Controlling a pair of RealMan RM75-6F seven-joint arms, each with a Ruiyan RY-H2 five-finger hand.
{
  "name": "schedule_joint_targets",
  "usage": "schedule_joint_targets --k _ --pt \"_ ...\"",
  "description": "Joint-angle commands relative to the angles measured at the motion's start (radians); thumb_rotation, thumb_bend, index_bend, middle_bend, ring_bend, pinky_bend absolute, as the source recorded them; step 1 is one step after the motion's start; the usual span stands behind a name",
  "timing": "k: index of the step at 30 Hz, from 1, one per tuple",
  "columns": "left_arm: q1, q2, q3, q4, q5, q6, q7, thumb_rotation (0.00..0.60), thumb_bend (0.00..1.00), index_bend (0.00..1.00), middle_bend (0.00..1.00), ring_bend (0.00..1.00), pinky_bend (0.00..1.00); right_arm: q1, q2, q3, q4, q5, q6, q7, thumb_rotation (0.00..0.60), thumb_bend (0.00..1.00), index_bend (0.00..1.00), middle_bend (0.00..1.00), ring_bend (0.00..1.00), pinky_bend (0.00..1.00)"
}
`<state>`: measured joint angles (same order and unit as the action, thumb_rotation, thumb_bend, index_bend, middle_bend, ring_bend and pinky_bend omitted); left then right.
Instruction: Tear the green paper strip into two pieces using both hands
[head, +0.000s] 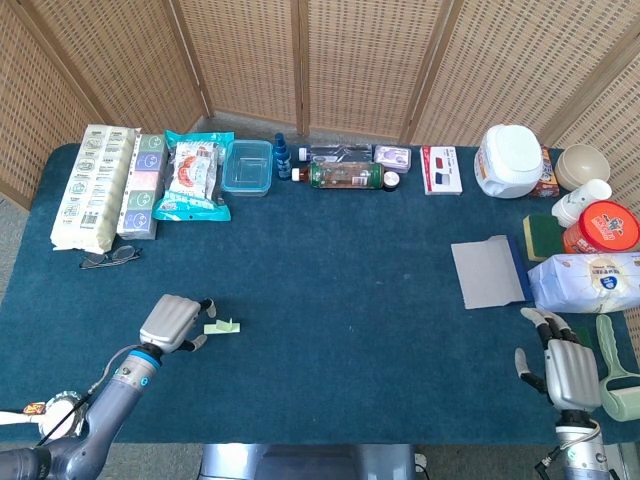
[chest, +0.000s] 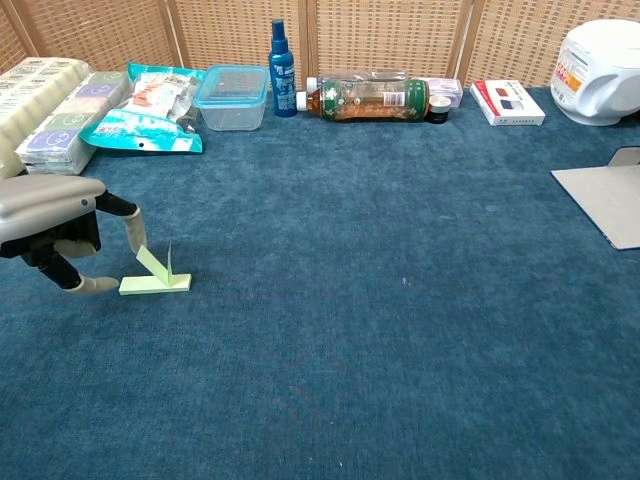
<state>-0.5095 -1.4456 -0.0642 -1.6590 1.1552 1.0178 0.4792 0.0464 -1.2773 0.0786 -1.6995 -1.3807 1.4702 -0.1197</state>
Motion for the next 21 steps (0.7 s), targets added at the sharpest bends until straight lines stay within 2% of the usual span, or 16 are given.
schedule_joint_targets --k 1,11,21 --pt "-0.006 -0.010 -0.001 0.006 -0.011 -0.002 0.008 0.600 0.26 0.40 1.00 1.00 1.00 -0.001 0.000 0.000 0.001 0.001 0.000 0.001 0.600 0.47 0.20 0.24 0.18 0.34" --pt "-0.034 -0.052 -0.002 0.039 -0.082 -0.019 0.051 0.600 0.26 0.41 1.00 1.00 1.00 -0.006 0.000 -0.001 0.009 0.004 -0.001 0.009 0.600 0.47 0.20 0.24 0.18 0.34" --pt "-0.044 -0.067 0.003 0.055 -0.103 -0.017 0.048 0.600 0.26 0.43 1.00 1.00 1.00 -0.007 -0.005 0.000 0.017 0.007 -0.003 0.012 0.600 0.47 0.20 0.24 0.18 0.34"
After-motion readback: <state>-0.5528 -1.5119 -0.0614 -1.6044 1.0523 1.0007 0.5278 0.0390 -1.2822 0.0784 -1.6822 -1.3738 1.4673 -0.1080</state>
